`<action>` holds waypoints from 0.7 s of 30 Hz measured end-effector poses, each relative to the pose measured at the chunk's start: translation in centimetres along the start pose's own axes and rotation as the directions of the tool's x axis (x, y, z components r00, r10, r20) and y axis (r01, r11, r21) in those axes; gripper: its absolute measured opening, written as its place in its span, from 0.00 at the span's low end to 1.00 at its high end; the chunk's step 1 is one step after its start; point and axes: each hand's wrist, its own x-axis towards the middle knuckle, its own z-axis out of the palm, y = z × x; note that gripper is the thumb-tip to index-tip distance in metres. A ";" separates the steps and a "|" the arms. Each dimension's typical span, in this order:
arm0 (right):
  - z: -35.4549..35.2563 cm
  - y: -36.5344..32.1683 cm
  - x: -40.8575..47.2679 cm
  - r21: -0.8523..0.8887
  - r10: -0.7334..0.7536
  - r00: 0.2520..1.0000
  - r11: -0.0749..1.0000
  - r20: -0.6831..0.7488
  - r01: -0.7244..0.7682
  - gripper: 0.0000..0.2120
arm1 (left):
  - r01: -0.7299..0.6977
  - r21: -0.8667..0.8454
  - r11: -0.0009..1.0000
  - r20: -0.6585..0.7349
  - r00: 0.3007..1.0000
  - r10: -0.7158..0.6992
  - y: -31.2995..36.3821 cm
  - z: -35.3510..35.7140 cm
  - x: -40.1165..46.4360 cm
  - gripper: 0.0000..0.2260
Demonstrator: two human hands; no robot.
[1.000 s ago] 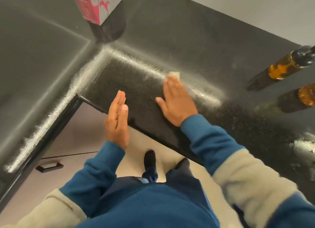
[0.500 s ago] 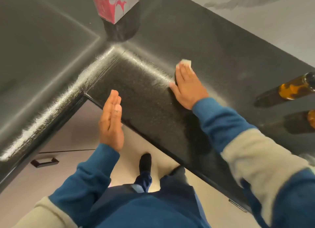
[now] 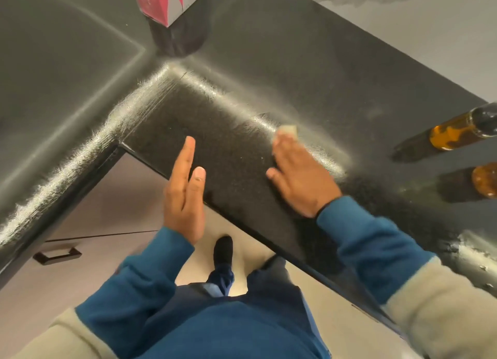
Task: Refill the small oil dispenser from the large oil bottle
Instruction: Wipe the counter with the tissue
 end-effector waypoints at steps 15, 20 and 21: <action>1.0 1.5 -8.7 0.002 0.009 1.000 1.000 -0.009 -0.009 0.34 | 0.071 0.014 0.997 0.223 0.972 -0.072 1.6 5.6 -1.1 0.25; -0.7 9.5 -3.9 0.070 0.378 0.917 0.926 -0.129 -0.372 0.37 | 0.012 0.163 0.987 0.306 0.950 -0.062 2.2 9.2 -2.6 0.26; -0.3 8.0 -2.2 0.095 0.375 0.913 0.927 -0.162 -0.364 0.37 | 0.002 0.187 0.982 0.270 0.961 -0.053 2.3 9.7 -2.6 0.25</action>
